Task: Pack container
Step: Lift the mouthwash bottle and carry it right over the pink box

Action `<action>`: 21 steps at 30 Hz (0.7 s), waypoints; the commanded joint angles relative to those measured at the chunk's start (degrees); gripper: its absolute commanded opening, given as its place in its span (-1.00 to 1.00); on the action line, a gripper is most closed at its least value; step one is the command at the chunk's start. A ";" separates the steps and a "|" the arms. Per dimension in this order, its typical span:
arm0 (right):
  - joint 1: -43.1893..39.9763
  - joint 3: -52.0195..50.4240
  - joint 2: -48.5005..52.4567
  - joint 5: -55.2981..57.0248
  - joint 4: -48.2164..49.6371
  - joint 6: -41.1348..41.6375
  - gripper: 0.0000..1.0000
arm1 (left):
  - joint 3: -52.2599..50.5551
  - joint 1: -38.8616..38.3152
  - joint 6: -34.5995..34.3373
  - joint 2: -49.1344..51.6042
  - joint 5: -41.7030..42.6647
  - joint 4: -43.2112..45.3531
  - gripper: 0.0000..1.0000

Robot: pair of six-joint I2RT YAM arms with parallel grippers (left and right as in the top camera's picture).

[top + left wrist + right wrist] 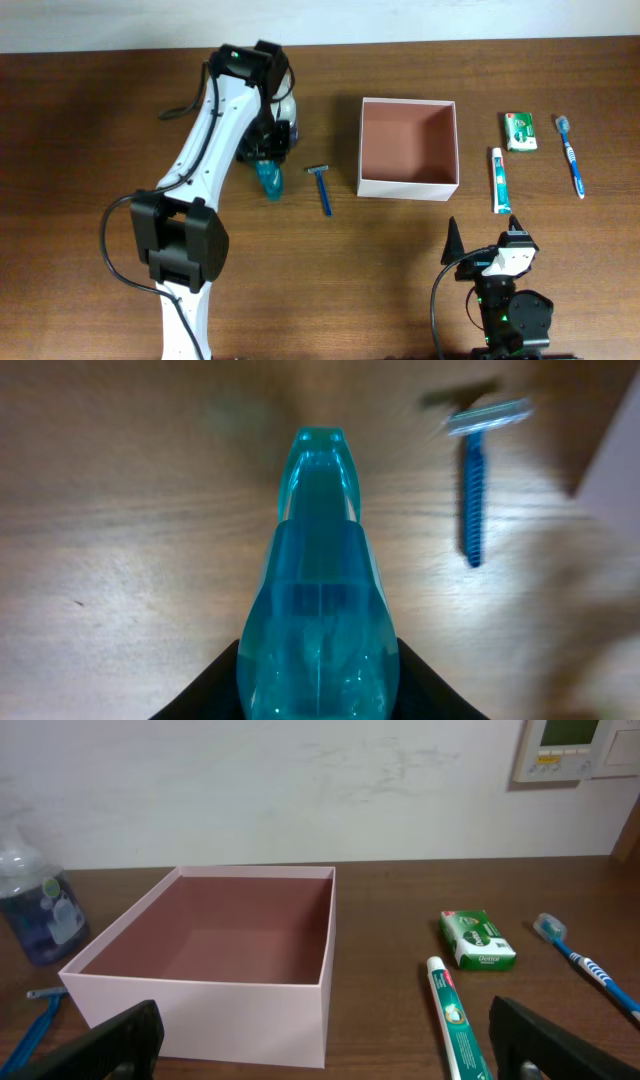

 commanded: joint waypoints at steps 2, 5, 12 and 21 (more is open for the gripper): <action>0.42 -0.26 -0.44 -0.26 -0.42 0.04 0.98 | 10.12 -0.17 -0.31 -0.46 0.92 -1.77 -0.63; 0.42 -0.26 -0.44 -0.26 -0.42 0.04 0.98 | 16.02 -0.66 -0.33 -0.46 3.06 -2.10 -0.63; 0.42 -0.26 -0.44 -0.26 -0.42 0.04 0.98 | 26.27 -5.09 -0.37 -0.46 4.98 -0.57 -0.63; 0.42 -0.26 -0.44 -0.26 -0.42 0.04 0.98 | 27.85 -14.12 -1.46 -0.46 4.52 9.20 -0.63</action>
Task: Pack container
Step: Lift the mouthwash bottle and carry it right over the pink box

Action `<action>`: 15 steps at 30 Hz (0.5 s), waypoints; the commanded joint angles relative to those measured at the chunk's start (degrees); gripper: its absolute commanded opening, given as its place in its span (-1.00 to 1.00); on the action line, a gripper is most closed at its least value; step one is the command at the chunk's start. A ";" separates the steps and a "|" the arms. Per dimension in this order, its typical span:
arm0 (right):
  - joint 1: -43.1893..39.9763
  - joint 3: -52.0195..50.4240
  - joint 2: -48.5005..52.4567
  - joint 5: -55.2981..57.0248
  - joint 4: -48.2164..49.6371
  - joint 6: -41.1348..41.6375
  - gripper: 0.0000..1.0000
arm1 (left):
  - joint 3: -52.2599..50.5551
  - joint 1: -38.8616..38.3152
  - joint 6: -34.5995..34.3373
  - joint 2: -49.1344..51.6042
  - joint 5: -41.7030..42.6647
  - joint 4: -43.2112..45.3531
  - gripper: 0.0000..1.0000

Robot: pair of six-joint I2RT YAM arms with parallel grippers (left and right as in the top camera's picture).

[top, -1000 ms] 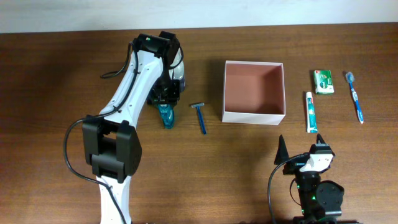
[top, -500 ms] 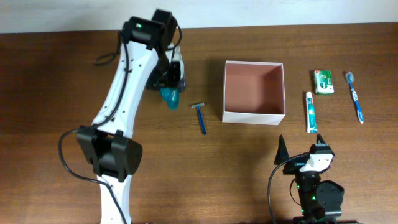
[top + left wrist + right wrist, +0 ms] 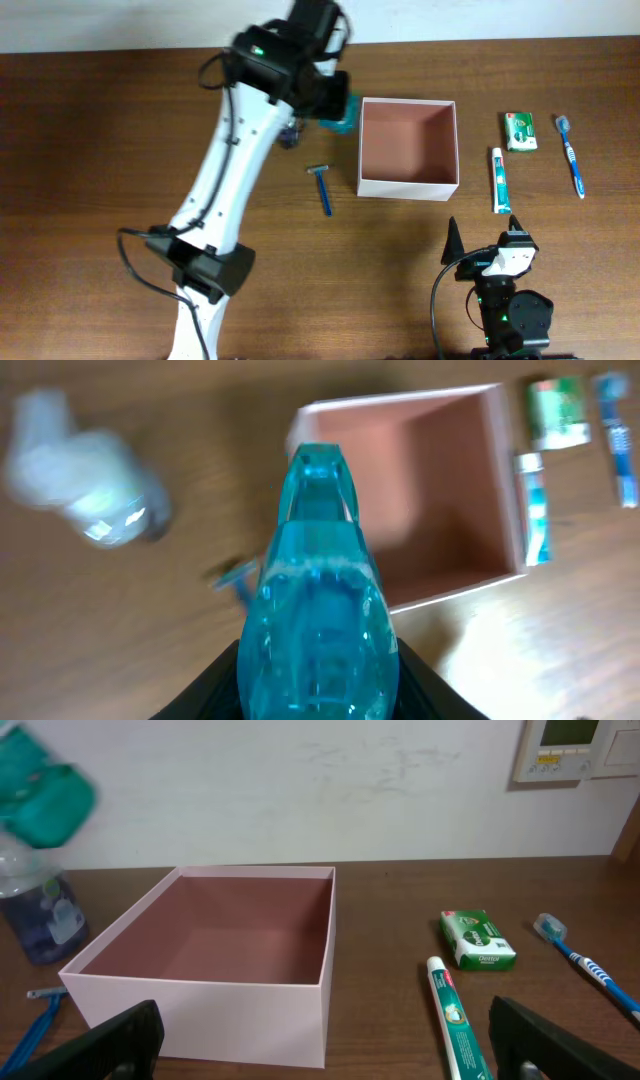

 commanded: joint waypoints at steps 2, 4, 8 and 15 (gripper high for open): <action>0.42 -0.26 -0.44 -0.28 -0.42 0.02 0.98 | 1.66 -3.58 -1.07 -0.61 -0.98 5.49 -0.63; 0.42 -0.26 -0.44 -0.28 -0.42 0.02 0.98 | 1.57 -4.70 -1.53 -0.59 -3.63 7.72 -0.63; 0.42 -0.26 -0.44 -0.28 -0.42 0.02 0.97 | 1.44 -6.19 -1.92 -0.48 -6.21 12.83 -0.63; 0.42 -0.26 -0.44 -0.28 -0.42 0.02 0.98 | 1.38 -6.60 -1.92 2.03 -6.78 19.78 -0.62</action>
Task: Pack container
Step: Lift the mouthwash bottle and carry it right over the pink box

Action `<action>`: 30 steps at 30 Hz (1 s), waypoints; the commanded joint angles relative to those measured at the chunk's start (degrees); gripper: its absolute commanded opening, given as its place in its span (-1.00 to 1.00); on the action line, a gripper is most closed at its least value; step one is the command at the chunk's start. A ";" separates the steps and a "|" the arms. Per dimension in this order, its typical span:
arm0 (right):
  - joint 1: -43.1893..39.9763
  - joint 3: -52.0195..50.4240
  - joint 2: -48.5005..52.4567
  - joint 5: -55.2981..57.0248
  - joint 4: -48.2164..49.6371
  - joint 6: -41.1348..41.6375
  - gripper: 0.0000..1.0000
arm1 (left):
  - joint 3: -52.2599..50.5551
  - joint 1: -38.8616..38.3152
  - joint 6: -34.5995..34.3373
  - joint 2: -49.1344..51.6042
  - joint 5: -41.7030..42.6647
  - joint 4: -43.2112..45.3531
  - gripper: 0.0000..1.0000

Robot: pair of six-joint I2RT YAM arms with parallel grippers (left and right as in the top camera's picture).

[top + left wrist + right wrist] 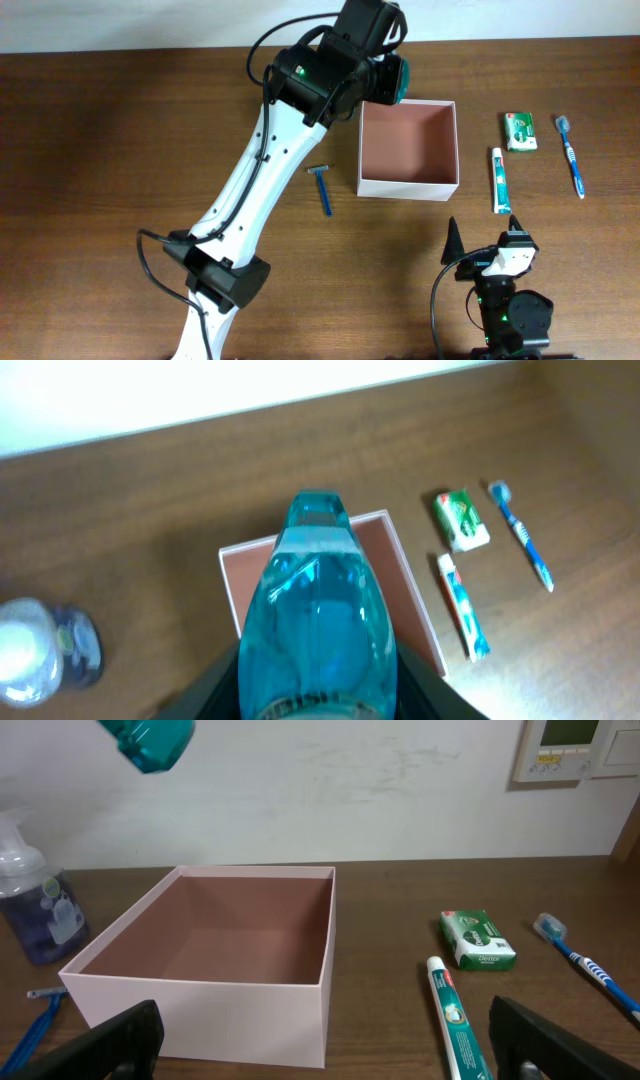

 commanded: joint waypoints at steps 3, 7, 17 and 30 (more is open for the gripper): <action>0.42 -0.26 -0.44 -0.26 -0.42 0.02 0.98 | 1.38 -0.33 -0.55 4.20 -1.18 2.62 -0.62; 0.42 -0.26 -0.44 -0.26 -0.42 0.02 0.98 | 1.38 -0.35 -0.55 6.84 -1.22 3.06 -0.62; 0.42 -0.26 -0.44 -0.26 -0.42 0.02 0.98 | 1.38 -1.01 -0.55 12.13 -1.18 3.45 -0.62; 0.42 -0.26 -0.44 -0.26 -0.42 0.02 0.98 | 1.38 -1.49 -0.55 16.17 -2.91 1.09 -0.62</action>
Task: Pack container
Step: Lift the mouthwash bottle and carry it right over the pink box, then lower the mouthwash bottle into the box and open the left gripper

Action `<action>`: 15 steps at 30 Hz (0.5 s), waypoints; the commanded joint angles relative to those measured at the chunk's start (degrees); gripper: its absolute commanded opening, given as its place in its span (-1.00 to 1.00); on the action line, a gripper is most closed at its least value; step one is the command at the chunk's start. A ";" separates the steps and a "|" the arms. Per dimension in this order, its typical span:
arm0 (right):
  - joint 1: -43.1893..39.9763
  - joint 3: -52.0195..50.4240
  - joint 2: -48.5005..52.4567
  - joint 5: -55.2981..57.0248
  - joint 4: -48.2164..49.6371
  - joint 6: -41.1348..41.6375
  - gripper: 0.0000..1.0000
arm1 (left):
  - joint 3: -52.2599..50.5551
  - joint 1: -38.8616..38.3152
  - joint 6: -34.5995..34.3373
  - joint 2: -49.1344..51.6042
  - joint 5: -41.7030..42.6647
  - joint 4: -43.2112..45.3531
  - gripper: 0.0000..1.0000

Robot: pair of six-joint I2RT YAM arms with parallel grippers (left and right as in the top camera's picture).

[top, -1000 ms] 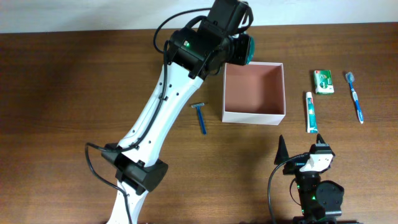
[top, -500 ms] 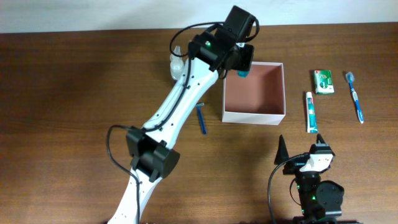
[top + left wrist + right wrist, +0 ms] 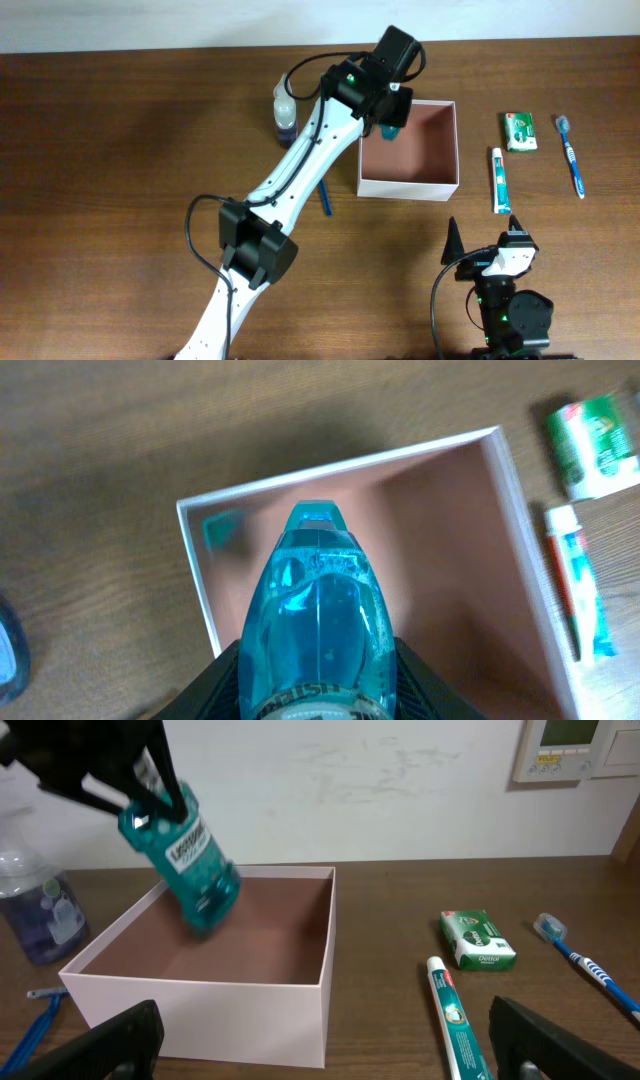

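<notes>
My left gripper (image 3: 385,100) is shut on a clear teal mouthwash bottle (image 3: 317,615), holding it cap-down and tilted inside the far left corner of the open pink-white box (image 3: 449,187). In the right wrist view the bottle (image 3: 183,860) hangs partly below the box rim (image 3: 200,985). My right gripper (image 3: 325,1055) rests open near the table's front edge, low and facing the box, with nothing between its fingers.
A toothpaste tube (image 3: 498,180), a green soap packet (image 3: 519,131) and a blue toothbrush (image 3: 573,155) lie right of the box. A blue razor (image 3: 325,201) lies left of it, mostly under the arm. A clear pump bottle (image 3: 285,115) stands at the back left.
The left gripper has come down with the mouthwash bottle from high above the box's left rim into the box's far left corner. The right arm has not moved.
The left gripper was shut on the mouthwash bottle on the table left of the razor. Then it held the bottle raised near the box's left side, then high over the box's left rim. Now the bottle is lowered into the box.
</notes>
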 commanded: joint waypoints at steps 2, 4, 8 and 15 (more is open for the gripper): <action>0.42 -0.26 -0.44 -0.28 -0.42 0.04 0.98 | 1.31 -0.04 -0.83 0.96 -1.73 -0.83 -0.62; 0.42 -0.26 -0.44 -0.28 -0.42 0.04 0.98 | 1.31 -0.04 -2.34 0.96 -3.93 -1.51 -0.62; 0.42 -0.26 -0.44 -0.28 -0.42 0.04 0.97 | 1.31 0.00 -2.32 1.07 -5.07 -1.81 -0.62; 0.42 -0.26 -0.44 -0.28 -0.42 0.04 0.98 | 1.31 0.15 -2.29 1.92 -5.05 -1.27 -0.62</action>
